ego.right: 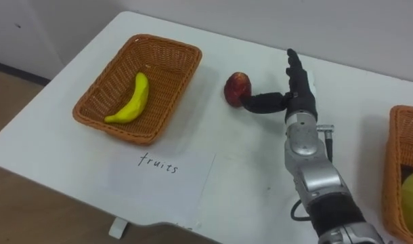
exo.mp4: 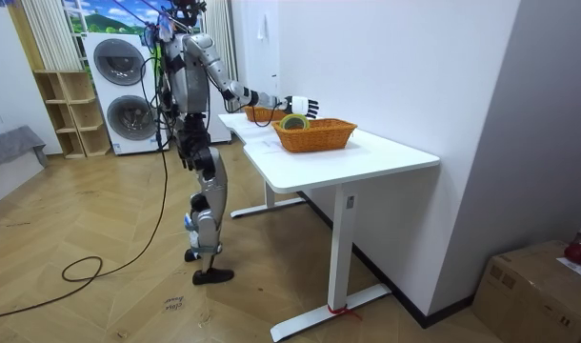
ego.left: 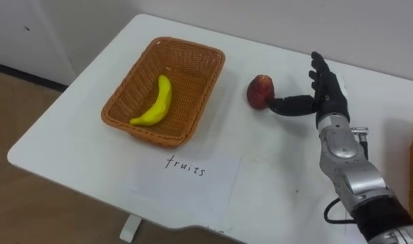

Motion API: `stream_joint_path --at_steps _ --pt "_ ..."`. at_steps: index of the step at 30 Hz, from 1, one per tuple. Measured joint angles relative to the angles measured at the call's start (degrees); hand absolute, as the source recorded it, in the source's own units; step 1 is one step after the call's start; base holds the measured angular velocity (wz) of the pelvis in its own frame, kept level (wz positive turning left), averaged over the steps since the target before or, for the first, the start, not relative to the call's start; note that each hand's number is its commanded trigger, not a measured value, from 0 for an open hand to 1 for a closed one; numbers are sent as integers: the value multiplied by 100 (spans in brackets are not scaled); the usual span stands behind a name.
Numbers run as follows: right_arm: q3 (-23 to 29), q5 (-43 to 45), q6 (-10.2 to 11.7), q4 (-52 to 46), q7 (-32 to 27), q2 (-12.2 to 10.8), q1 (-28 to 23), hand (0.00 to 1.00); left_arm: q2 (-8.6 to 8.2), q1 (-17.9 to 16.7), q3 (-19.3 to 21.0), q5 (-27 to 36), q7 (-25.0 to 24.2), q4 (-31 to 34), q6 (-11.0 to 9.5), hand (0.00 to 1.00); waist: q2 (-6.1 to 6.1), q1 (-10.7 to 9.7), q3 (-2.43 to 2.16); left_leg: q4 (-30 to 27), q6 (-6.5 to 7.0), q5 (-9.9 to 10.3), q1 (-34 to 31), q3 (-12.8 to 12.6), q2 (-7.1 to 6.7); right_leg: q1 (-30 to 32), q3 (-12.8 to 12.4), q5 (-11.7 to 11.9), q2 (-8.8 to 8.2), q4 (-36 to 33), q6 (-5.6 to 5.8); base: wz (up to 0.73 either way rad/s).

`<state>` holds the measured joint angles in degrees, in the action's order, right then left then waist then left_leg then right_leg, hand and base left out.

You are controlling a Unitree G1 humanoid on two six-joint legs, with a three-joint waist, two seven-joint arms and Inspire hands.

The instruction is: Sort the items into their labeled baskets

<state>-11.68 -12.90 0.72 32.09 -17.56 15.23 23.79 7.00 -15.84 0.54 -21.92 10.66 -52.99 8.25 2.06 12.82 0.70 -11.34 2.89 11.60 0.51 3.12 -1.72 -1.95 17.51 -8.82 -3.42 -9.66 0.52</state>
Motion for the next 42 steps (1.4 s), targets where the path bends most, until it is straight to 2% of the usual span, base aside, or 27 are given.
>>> stream_joint_path --at_steps 6,14,19,23,26,30,34,37,42 --pt "-1 3 0 53 105 0 6 0 7 3 -138 10 38 0 0 0 -46 12 12 -5 1 0 -20 -2 0 6 14 1 3 -12 -1 0" --pt "-11 26 0 54 150 -1 16 0 8 5 -218 -1 133 0 -2 0 -102 24 -15 -6 1 -1 -26 11 -2 7 66 1 10 -11 -2 0" --pt "-104 878 0 55 147 -3 215 0 13 9 -362 -13 168 3 9 0 -94 50 -24 -15 6 -14 -100 1 -5 106 80 1 -17 -29 -2 -1" --pt "-111 1098 0 66 146 -5 231 0 12 18 -430 -11 170 3 11 0 -83 112 -23 -12 6 -14 -101 4 -5 106 101 1 -22 -29 -2 0" --pt "-112 1130 -4 174 148 -5 231 0 14 36 -517 -4 169 4 9 0 -68 162 -15 -12 7 -15 -103 21 -6 107 113 1 -26 -29 -2 0" --pt "-108 1120 -3 690 157 -4 405 0 16 65 -522 31 127 -27 -5 0 -7 175 23 -38 5 -18 -128 60 -9 99 152 1 -32 -36 -2 5" --pt "-90 1120 -3 1227 158 -2 615 0 17 103 -523 163 94 -217 -16 0 -3 178 26 -45 9 -20 -159 73 -11 123 213 0 -50 -107 -1 1" --pt "-59 1152 -2 1352 158 5 675 0 17 100 -523 236 24 -250 -13 0 16 175 39 -90 13 -23 -219 76 -17 181 328 1 -70 -113 -1 0" --pt "-49 1156 0 1521 159 8 716 0 21 95 -523 331 -18 -387 -30 0 13 176 44 -96 13 -23 -222 84 -19 179 351 1 -73 -111 -1 0"
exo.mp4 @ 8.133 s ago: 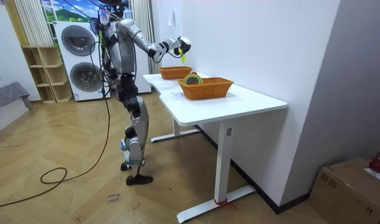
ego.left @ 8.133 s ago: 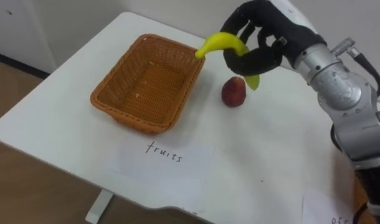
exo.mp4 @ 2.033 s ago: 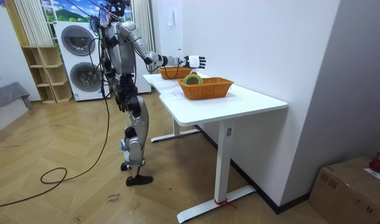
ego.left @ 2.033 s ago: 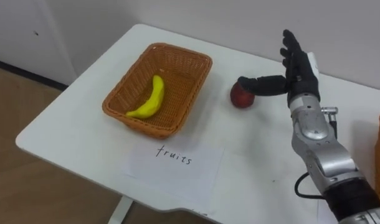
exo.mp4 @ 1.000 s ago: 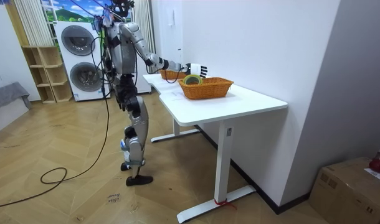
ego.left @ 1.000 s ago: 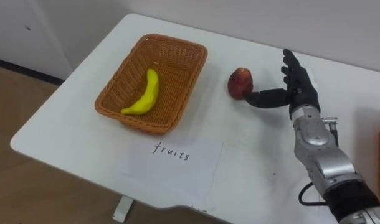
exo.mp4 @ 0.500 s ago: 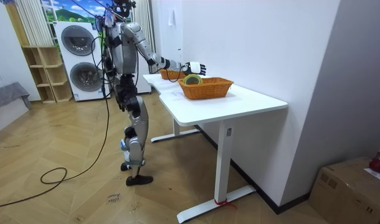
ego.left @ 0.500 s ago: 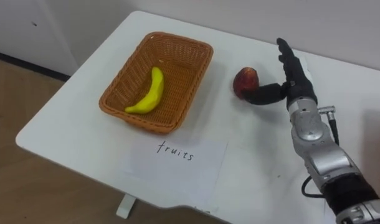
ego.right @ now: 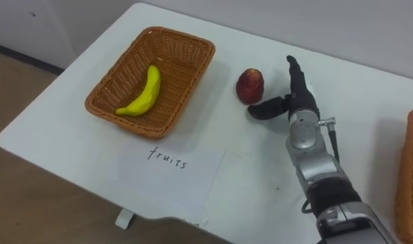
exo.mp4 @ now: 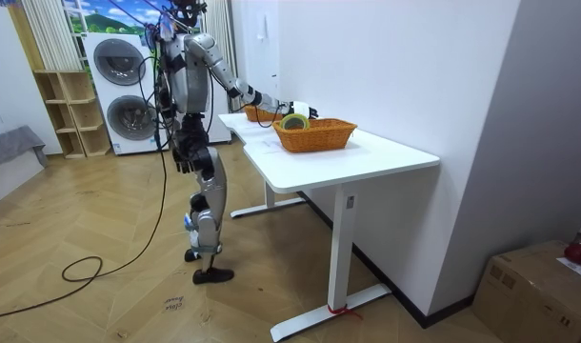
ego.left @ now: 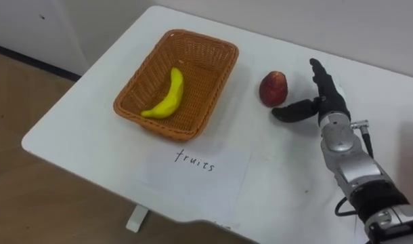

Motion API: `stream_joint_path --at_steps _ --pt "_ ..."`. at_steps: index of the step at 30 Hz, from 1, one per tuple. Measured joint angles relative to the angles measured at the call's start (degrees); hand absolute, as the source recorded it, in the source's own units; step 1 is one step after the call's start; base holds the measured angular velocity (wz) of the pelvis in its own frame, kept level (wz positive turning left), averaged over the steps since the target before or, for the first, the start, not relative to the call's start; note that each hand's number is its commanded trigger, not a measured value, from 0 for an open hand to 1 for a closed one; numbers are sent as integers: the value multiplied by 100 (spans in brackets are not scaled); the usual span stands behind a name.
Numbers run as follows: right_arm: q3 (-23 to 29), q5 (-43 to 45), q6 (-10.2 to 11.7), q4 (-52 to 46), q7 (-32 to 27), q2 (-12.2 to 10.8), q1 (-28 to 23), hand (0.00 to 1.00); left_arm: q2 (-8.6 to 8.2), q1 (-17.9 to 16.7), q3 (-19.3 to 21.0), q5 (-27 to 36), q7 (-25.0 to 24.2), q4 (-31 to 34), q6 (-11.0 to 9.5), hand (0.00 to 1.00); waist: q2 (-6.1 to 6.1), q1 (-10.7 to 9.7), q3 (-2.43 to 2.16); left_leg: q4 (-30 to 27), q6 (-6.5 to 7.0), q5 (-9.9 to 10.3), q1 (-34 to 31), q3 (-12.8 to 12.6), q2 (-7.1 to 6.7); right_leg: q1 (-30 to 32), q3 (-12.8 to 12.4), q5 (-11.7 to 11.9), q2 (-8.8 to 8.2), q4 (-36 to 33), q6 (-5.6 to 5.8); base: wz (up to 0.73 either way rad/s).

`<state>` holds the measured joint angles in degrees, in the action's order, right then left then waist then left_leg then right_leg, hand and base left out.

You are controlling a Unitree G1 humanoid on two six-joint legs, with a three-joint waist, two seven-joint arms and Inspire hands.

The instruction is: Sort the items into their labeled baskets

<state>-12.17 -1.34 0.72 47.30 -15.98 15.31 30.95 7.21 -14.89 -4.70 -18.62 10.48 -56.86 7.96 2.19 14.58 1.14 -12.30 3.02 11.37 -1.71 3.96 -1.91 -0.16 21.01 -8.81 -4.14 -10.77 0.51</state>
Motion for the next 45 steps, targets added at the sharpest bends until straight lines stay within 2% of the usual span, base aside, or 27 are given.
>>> stream_joint_path --at_steps 13,20,27,41,45 --pt "0 1 64 149 -10 29 108 0 5 25 -1 102 -107 -53 -92 0 8 -11 24 -36 -1 0 -124 0 -1 97 142 4 -22 -12 -7 0" --pt "0 155 71 157 -10 47 230 0 13 166 -7 110 -113 -50 -103 0 25 -11 33 -54 3 -8 -230 1 -2 233 185 4 -44 -97 -7 0" --pt "-11 222 163 156 -3 47 260 0 106 208 -115 118 -107 -34 -325 0 33 -4 37 -52 9 -16 -270 -2 -10 274 185 5 -54 -96 -8 0" --pt "-26 811 354 155 51 45 263 0 107 207 -114 119 -105 -49 -439 0 42 38 38 -47 9 -17 -260 -5 -9 269 183 5 -51 -89 -8 0" --pt "-25 843 356 149 64 47 267 0 108 214 -112 119 -108 -63 -469 0 65 143 43 -47 8 -18 -258 -18 -5 271 183 5 -51 -92 -8 0"
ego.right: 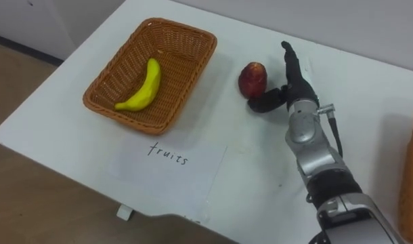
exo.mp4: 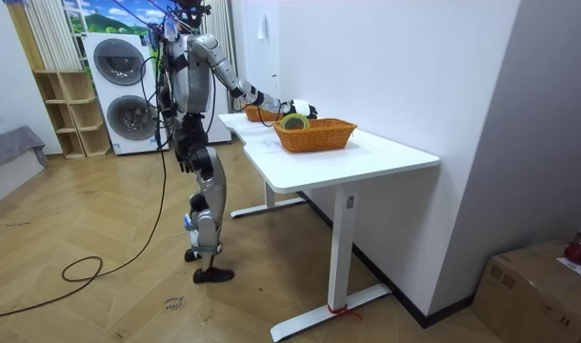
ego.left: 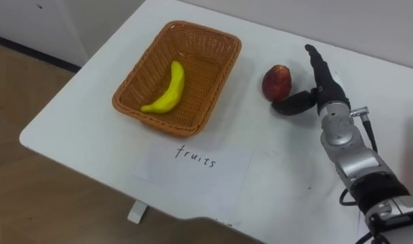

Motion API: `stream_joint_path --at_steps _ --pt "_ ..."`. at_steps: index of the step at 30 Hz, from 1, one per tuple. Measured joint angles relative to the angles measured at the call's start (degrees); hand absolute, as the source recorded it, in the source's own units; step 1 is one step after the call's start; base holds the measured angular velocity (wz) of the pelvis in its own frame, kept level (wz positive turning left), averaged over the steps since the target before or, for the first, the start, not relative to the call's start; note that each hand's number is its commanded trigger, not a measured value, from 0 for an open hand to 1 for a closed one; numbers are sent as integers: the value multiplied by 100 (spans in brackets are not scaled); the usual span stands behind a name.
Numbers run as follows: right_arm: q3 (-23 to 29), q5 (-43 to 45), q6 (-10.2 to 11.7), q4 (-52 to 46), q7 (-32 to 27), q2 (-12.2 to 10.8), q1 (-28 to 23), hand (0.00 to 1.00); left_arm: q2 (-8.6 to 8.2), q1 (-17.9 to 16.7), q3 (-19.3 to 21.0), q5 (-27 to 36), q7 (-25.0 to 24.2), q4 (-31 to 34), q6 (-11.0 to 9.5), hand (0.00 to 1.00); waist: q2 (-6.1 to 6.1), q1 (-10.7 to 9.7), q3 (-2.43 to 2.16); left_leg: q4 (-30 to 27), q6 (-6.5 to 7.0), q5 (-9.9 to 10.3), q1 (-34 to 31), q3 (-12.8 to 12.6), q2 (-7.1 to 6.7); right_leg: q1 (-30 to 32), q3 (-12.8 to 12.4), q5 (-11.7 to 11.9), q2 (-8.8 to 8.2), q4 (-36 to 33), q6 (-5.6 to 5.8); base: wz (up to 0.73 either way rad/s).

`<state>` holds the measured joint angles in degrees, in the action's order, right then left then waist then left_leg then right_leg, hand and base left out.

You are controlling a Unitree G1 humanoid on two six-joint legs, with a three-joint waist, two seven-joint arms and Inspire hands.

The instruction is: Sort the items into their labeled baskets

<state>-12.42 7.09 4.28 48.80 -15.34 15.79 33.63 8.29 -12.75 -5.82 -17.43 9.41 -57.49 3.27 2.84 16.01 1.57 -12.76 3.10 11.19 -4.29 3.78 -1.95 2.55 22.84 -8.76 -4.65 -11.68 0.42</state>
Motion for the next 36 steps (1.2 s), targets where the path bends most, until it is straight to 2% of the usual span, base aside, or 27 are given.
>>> stream_joint_path --at_steps 6,12,32,36 --pt "-50 5 17 -3 180 -3 208 0 4 19 -4 0 -72 -71 -79 0 64 133 21 -6 -1 -2 -38 11 -1 25 18 4 0 0 -7 0" --pt "-170 5 211 -4 238 -2 375 0 7 58 -4 0 -137 -213 -82 0 67 154 21 -9 -1 -2 -59 46 -3 24 93 4 -3 5 -6 4" --pt "-213 18 212 -3 436 -2 375 0 8 99 -3 6 -152 -222 -84 0 58 148 22 -41 -2 -3 -98 77 -6 39 101 4 -6 10 -6 0" --pt "-214 12 211 -1 433 -2 372 0 9 97 -3 172 -149 -231 -82 0 43 144 31 -55 -2 -3 -98 87 -9 26 105 4 -9 10 -6 0"
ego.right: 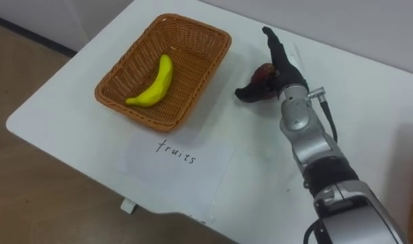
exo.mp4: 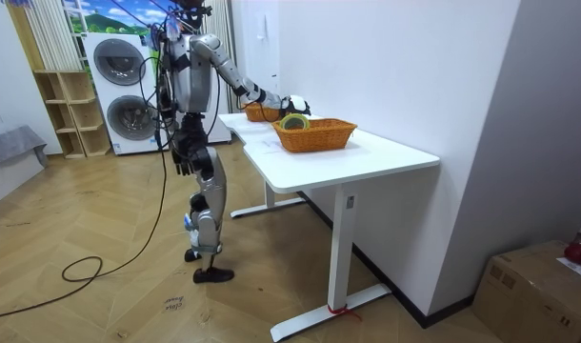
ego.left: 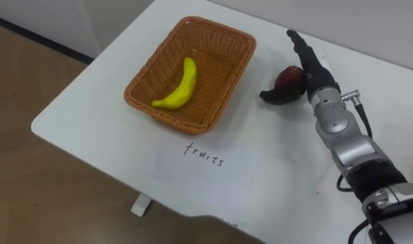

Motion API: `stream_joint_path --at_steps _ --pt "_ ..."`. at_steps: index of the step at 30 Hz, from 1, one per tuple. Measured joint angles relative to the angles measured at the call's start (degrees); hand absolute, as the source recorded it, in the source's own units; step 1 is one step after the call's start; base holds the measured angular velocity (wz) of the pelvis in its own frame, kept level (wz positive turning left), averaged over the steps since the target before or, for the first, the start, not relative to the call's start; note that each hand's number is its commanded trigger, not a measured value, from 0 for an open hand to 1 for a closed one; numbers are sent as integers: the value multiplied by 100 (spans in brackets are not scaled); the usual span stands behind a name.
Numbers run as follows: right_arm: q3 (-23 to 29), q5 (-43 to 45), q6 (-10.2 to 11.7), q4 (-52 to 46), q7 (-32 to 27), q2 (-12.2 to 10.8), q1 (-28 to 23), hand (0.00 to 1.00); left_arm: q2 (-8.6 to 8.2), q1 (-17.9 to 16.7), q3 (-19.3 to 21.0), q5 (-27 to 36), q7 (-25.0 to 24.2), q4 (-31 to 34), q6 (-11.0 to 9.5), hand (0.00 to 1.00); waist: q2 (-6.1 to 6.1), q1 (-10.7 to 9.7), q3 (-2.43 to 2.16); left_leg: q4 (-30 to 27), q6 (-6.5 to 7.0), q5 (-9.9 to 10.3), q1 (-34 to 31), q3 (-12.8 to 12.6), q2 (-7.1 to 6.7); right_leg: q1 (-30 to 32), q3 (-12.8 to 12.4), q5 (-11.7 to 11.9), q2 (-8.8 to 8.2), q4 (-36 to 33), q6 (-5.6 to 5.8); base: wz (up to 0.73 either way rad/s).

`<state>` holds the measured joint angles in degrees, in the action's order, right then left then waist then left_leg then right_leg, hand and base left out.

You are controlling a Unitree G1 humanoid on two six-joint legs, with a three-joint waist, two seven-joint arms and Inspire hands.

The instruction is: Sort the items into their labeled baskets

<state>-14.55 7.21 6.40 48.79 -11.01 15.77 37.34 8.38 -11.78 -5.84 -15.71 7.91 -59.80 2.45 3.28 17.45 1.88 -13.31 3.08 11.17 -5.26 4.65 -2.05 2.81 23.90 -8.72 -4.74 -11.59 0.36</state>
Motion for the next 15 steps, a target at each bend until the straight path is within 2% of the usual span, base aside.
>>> stream_joint_path --at_steps 5,10,15 --pt "0 -106 0 6 0 0 -1 0 5 -9 -2 51 21 4 2 0 -3 -14 2 -16 0 0 -13 19 -12 -2 5 0 -8 -5 0 0" --pt "0 -1013 -5 55 1 2 -17 0 33 -8 -8 47 61 45 16 0 -11 -21 -1 -40 5 -2 -36 49 -29 -2 54 0 -26 -7 0 2" --pt "5 -1406 -18 366 49 6 -17 0 36 -25 -6 34 197 203 65 0 -63 -11 -3 -51 11 -6 -61 52 -44 1 94 0 -37 -7 0 3"
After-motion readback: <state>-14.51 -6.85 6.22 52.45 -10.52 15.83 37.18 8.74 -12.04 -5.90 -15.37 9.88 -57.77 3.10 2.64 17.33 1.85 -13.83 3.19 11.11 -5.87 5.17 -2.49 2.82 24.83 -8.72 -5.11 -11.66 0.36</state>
